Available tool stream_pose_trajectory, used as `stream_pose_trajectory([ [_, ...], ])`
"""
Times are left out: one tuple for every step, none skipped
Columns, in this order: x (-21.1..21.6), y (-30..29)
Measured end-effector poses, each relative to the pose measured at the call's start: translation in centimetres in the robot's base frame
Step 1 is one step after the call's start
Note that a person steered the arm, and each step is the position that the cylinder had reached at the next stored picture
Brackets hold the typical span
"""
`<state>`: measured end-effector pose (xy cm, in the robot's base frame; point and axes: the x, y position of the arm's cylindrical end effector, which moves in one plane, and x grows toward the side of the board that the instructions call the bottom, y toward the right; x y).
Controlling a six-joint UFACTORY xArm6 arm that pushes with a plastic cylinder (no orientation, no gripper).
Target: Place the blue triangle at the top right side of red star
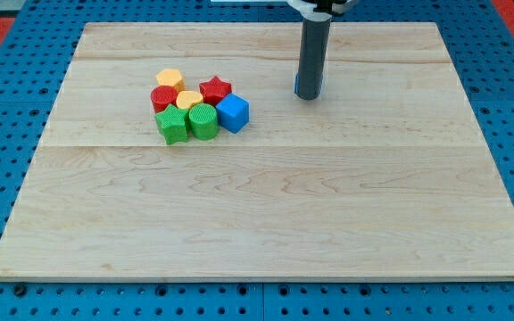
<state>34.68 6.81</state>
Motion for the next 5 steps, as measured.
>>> stream_pose_trajectory([
  [-0.7, 0.1],
  [-0.9, 1.1],
  [-1.0, 4.1],
  [-1.3, 5.0],
  [-2.0, 5.0],
])
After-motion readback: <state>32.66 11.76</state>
